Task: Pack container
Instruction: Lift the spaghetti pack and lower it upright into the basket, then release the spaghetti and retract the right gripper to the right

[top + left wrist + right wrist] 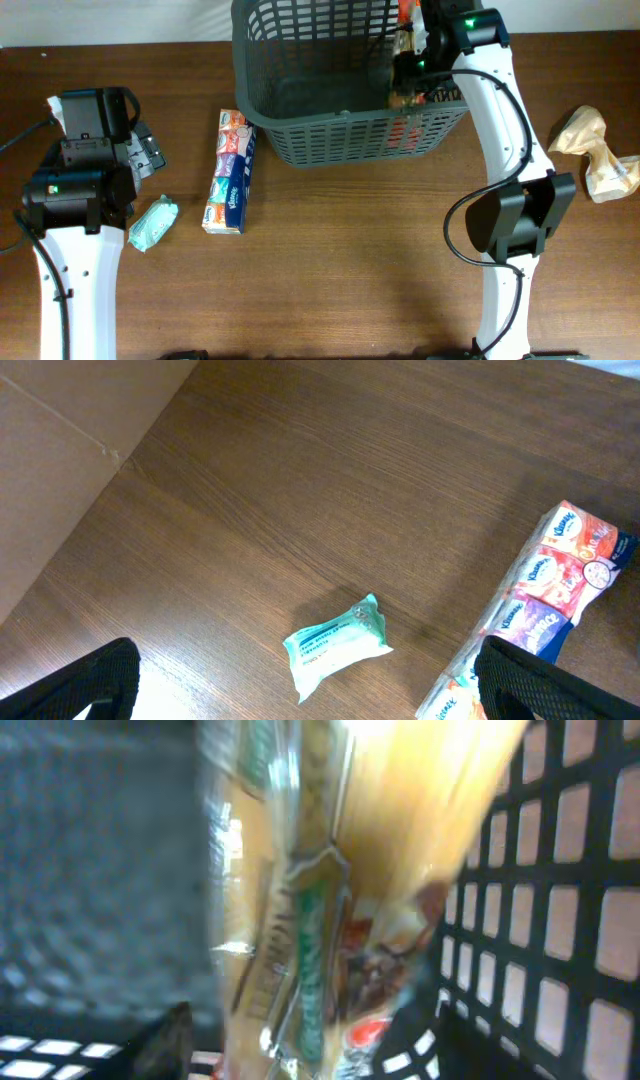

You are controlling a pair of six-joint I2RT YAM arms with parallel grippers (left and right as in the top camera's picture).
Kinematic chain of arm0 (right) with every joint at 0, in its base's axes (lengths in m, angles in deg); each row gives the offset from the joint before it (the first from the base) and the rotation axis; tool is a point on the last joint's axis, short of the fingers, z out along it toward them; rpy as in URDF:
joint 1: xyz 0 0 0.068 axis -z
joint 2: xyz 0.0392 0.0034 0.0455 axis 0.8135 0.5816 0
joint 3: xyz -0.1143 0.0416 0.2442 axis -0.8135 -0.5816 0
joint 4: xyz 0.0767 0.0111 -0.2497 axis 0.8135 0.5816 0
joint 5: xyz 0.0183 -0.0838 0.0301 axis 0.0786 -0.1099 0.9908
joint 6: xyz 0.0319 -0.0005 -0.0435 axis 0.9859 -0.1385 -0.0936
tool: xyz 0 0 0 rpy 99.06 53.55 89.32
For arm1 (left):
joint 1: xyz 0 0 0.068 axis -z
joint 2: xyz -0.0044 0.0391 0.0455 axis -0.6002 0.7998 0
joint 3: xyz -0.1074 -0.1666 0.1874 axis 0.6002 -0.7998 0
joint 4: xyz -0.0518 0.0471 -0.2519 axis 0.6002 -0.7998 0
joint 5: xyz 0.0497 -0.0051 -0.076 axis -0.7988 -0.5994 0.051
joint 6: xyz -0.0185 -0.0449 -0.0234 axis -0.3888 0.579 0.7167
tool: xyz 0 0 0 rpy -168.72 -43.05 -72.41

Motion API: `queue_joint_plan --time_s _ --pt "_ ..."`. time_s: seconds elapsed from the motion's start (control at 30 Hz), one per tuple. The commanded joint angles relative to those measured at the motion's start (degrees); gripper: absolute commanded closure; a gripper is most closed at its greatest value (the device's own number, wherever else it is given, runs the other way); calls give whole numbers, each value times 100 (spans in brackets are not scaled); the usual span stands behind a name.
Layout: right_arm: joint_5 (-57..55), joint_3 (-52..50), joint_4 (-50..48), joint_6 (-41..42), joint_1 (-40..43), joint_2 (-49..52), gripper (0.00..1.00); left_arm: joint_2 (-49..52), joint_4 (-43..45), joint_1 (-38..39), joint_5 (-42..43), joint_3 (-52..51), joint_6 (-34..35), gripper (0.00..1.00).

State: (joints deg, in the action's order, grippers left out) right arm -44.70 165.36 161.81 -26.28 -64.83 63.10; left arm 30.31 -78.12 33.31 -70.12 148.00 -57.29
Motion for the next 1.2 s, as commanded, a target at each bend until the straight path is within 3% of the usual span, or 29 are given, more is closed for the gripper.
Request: queue_joint_plan --time_s 0.0,0.23,0.33,0.57,0.77,0.9,0.93,1.07,1.17 --pt "22 105 2 52 -15 -297 27 -87 -7 -24 -39 79 -2 0" --pt "-4 793 219 52 -15 -531 17 -87 -7 -24 -39 79 -2 0" --pt "-765 1722 389 57 -4 -761 2 -87 -4 -24 -37 79 -2 0" --pt "-2758 3449 1137 472 557 -1172 1 -87 -7 -24 -39 79 -2 0" --pt "-1788 3985 1998 490 1517 -1609 1 -87 -7 -24 -39 79 -2 0" --pt "-1456 3982 2068 498 1810 -1696 1 -87 -7 -24 -39 79 -2 0" --pt "-1563 3958 2070 719 1888 -1681 1 -87 -7 -24 -39 79 -2 0" --pt "-2920 3482 2339 3180 2350 -1611 1 -87 -7 -24 -37 79 -2 0" --pt "-3047 2778 2286 4903 2841 -1552 1 -87 -7 -24 -37 79 -2 0"
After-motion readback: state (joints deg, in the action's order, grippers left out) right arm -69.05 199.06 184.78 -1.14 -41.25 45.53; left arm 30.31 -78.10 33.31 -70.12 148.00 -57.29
